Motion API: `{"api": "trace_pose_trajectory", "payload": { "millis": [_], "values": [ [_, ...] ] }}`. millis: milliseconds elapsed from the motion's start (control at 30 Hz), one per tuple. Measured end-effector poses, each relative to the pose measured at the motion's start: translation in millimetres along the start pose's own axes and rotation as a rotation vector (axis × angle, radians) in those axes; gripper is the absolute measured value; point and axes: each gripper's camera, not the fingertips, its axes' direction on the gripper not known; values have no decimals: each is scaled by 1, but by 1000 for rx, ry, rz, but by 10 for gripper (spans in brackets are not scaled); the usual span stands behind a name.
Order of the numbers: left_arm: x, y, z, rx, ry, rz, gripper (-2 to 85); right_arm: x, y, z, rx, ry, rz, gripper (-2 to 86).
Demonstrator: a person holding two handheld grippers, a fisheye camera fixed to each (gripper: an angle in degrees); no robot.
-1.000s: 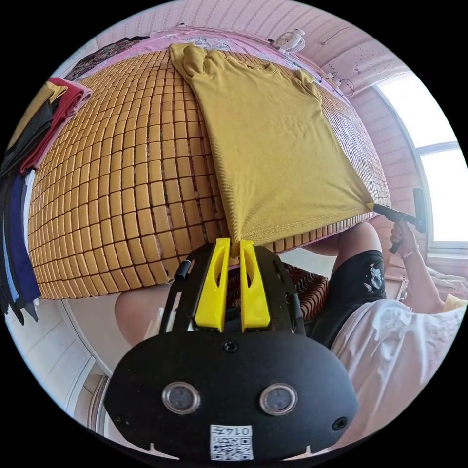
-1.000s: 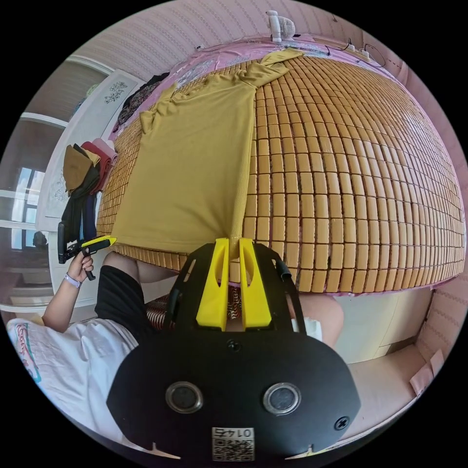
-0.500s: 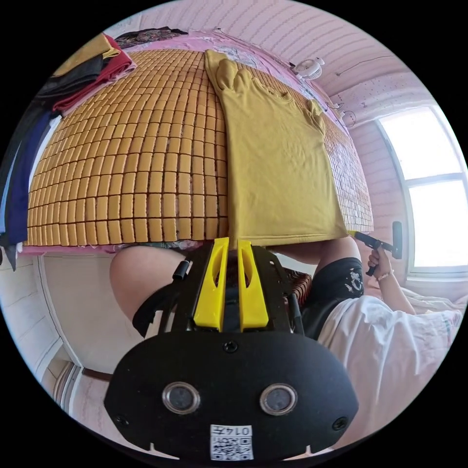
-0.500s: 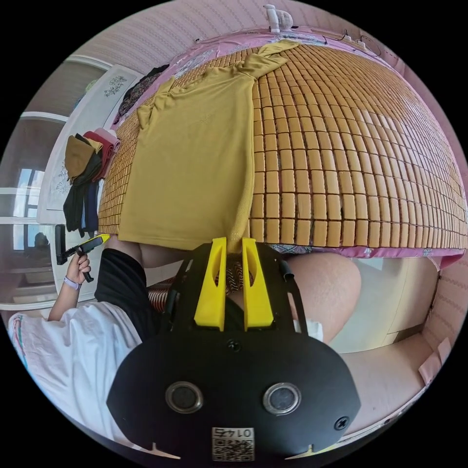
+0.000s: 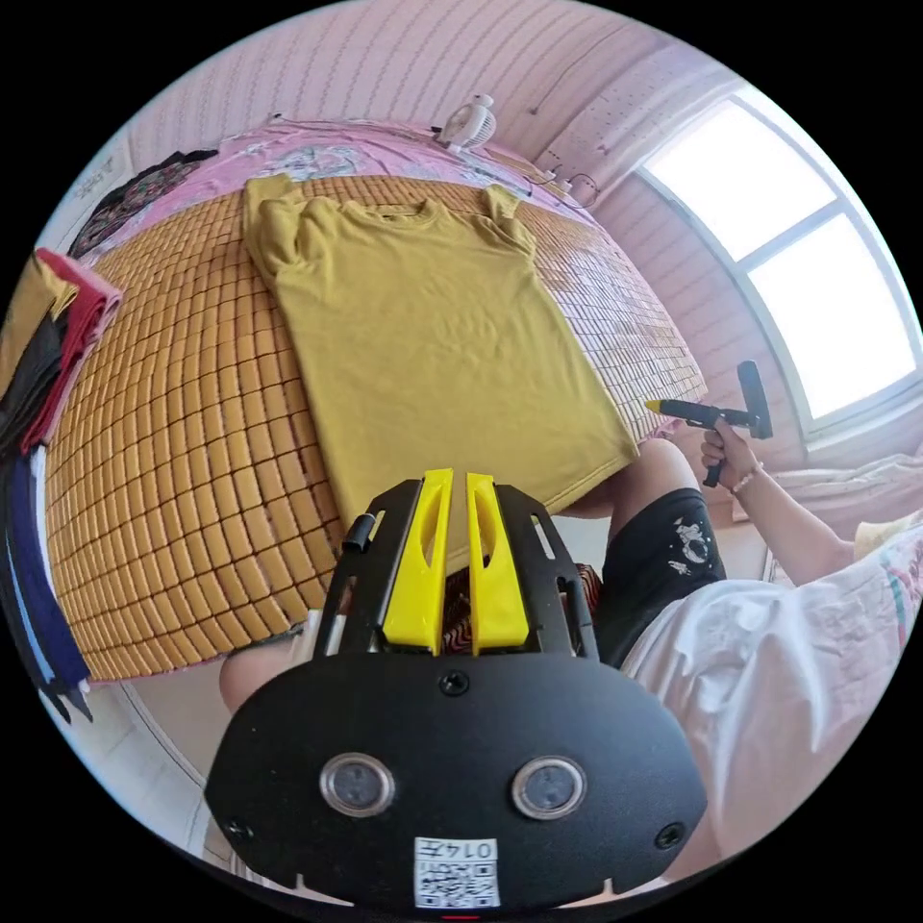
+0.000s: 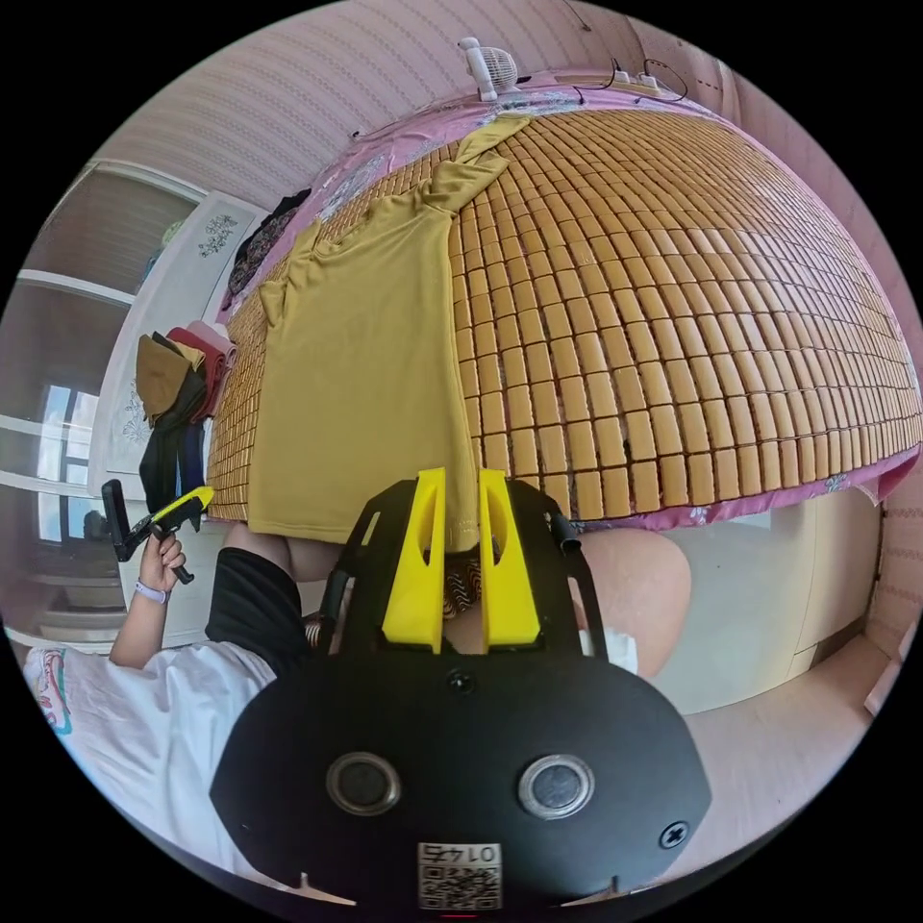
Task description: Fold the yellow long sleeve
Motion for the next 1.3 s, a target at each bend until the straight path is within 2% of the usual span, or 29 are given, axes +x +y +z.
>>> {"api": "trace_pose_trajectory", "payload": {
  "millis": [233, 300, 333, 467, 600, 833, 967, 1100, 1300],
  "values": [
    [6, -88, 92, -80, -7, 120, -2, 6, -57, 1, 77, -34, -32, 59],
    [5, -101, 123, -161, -32, 151, -7, 3, -84, 6, 87, -8, -59, 58],
    [5, -105, 151, -293, -79, 164, -8, 0, -104, 11, 80, 11, -75, 58],
    [18, -104, 166, -215, -160, 247, -10, -22, -160, 26, 8, 9, -170, 64],
    [20, -109, 177, -200, -204, 238, -10, -43, -149, 20, -14, 55, -205, 46],
    [-51, -154, 193, -331, 139, 11, -10, -31, -92, 0, -163, -29, -16, 73],
    [-64, -180, 165, -285, 128, 62, -10, -27, -94, -36, -162, -3, 4, 81],
    [-78, -218, 153, -187, 149, 56, -10, -12, -147, -62, -100, 36, 9, 78],
    [-69, -306, 196, -69, 216, 42, -10, -17, -282, -50, 0, -10, -67, 79]
  ]
}}
